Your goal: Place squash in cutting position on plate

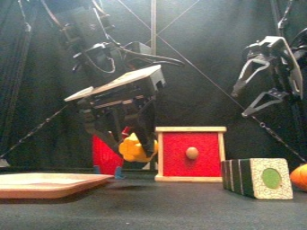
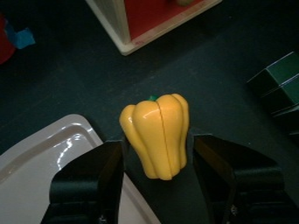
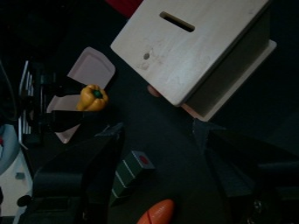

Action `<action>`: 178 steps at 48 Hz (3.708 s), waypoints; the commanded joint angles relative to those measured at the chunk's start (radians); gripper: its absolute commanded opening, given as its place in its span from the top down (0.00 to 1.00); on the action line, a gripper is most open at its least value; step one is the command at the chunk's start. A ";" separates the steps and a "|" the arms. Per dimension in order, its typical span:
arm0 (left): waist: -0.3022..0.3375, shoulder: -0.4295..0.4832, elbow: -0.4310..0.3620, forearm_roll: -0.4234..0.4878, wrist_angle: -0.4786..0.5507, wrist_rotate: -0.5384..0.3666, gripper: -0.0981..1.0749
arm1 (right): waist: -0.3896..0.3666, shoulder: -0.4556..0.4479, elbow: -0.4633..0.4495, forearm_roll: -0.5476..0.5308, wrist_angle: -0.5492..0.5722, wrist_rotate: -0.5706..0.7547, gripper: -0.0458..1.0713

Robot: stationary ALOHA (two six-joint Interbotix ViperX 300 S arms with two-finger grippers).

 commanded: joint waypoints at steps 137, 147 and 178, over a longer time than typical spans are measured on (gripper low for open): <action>0.055 -0.383 0.600 0.026 -0.684 0.629 0.24 | -0.006 -0.002 0.002 0.005 0.002 0.002 0.11; 0.055 -0.385 0.603 0.011 -0.680 0.629 0.16 | -0.006 0.000 0.002 0.005 0.002 0.002 0.11; 0.055 -0.499 0.603 0.011 -0.644 0.629 0.06 | -0.006 -0.002 0.002 0.006 0.002 0.000 0.11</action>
